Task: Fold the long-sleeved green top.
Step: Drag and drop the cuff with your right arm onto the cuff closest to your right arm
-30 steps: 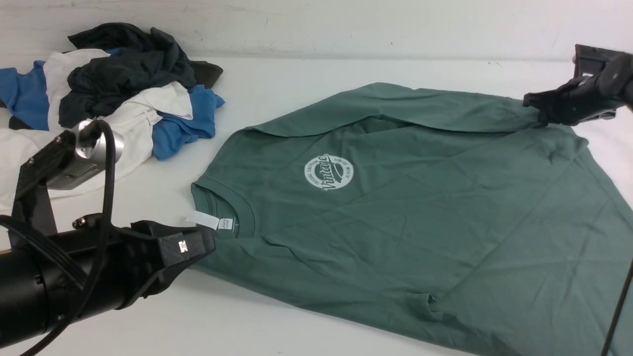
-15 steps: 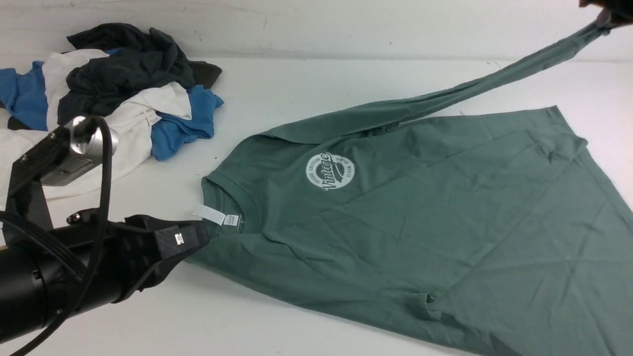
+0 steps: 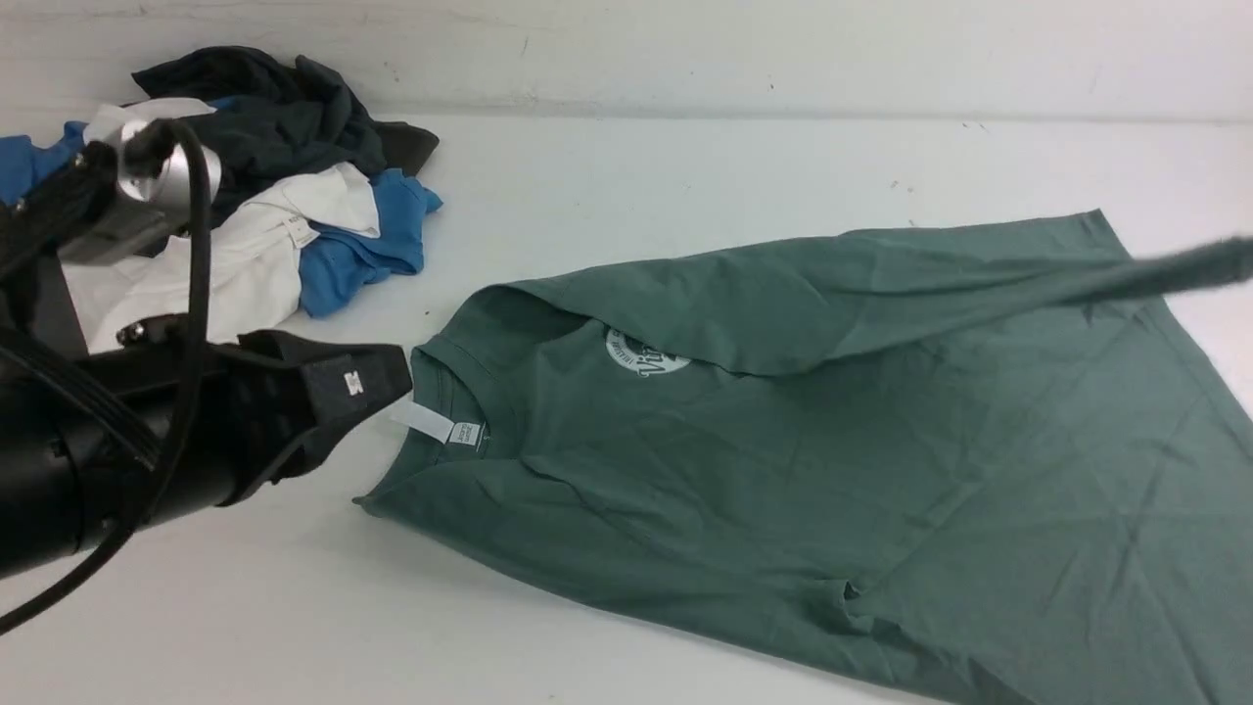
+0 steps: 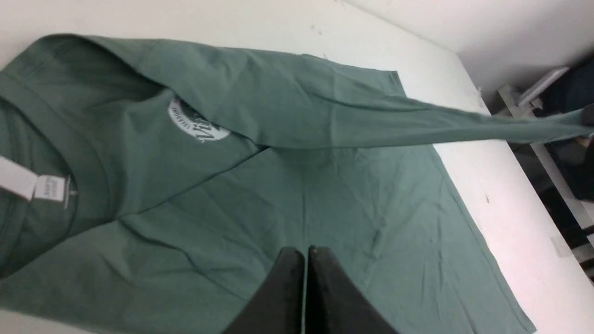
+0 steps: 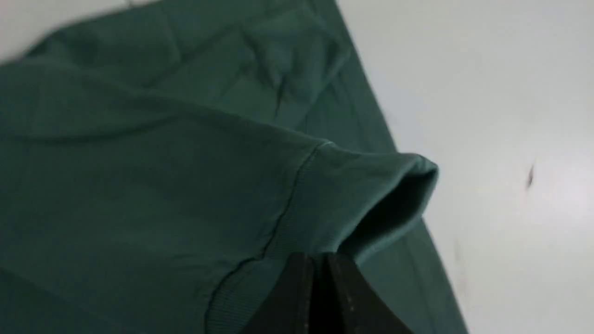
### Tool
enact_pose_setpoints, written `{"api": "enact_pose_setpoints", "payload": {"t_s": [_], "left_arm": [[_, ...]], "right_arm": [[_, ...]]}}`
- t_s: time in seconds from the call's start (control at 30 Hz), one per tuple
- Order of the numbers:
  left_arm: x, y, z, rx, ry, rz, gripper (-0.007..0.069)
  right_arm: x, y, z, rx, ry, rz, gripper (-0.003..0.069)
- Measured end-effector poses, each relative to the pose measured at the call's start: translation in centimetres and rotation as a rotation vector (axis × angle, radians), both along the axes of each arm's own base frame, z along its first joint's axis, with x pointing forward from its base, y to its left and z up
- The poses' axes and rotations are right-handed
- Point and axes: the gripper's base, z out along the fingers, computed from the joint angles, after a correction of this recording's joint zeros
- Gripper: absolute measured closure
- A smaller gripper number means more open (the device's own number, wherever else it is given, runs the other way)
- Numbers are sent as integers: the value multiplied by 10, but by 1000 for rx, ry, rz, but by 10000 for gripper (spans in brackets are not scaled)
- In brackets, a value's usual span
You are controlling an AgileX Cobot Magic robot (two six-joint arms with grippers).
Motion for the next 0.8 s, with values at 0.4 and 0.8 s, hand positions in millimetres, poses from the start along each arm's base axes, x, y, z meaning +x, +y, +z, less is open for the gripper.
{"api": "enact_pose_setpoints", "payload": {"t_s": [0.4, 0.8], "left_arm": [[-7, -6, 16, 139, 44, -172, 625], [24, 2, 24, 432, 377, -172, 607]], "right_arm": [[-39, -3, -128, -49, 359, -4, 477], [-68, 1, -69, -70, 250, -31, 112]]}}
